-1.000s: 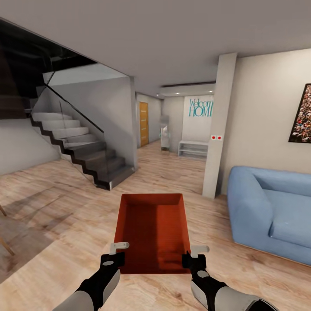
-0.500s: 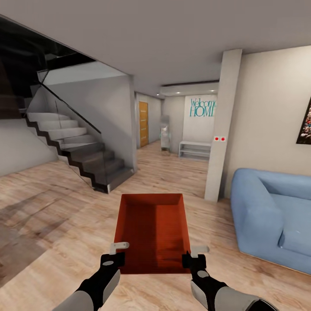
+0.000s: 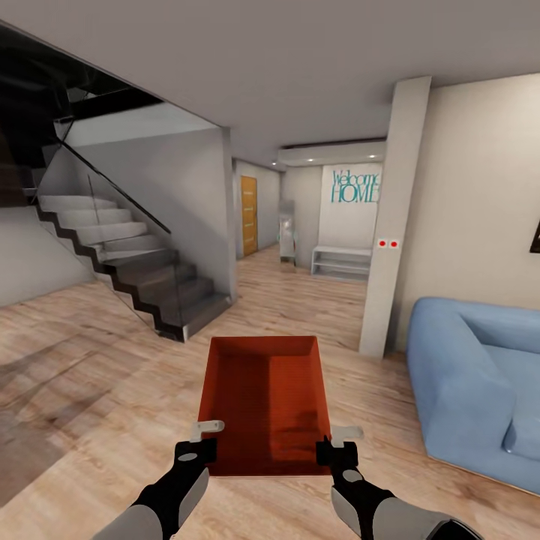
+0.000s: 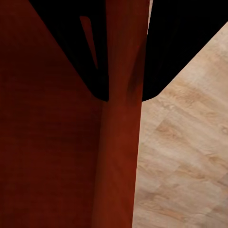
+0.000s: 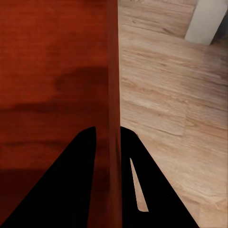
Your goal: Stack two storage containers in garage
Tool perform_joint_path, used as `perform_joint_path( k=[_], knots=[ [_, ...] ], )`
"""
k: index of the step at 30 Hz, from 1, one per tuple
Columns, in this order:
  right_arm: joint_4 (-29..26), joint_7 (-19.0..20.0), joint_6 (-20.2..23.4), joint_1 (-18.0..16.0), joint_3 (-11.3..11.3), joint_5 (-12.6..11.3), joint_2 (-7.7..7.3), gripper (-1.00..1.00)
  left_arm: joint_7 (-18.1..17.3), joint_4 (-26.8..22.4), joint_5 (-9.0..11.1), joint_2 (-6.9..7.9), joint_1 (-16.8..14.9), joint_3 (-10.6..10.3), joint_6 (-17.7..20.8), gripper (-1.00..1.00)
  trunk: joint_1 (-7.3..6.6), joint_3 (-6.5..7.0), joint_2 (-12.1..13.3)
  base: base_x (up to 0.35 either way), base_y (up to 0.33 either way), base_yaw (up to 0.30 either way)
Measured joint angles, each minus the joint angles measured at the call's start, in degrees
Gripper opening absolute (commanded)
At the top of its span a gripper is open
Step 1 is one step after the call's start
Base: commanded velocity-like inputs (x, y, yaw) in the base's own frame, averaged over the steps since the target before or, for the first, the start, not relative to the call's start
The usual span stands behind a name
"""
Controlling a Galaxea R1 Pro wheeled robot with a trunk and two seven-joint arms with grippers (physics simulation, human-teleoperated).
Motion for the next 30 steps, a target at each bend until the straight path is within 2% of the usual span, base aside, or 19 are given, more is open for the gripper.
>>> perform_joint_path(
  k=[8,17,30],
  knots=[
    [0.0,0.0,0.0,0.0,0.0,0.0,0.0,-1.0,0.0,0.0,-0.1,-0.02,0.0,0.1,0.0,-1.0,0.0,0.0,0.0,0.322,0.0,-0.001],
    [0.0,-0.1,-0.1,0.0,-0.1,0.1,0.06,-1.0,0.0,-0.1,0.0,0.06,0.0,-0.1,0.0,-1.0,0.0,0.0,0.0,0.322,0.0,-0.127],
    [0.0,-0.1,0.1,0.0,-0.1,0.2,0.07,-1.0,0.0,0.0,0.2,0.11,0.0,-0.3,0.0,-1.0,0.0,0.0,0.0,0.322,0.0,-0.003]
  ],
)
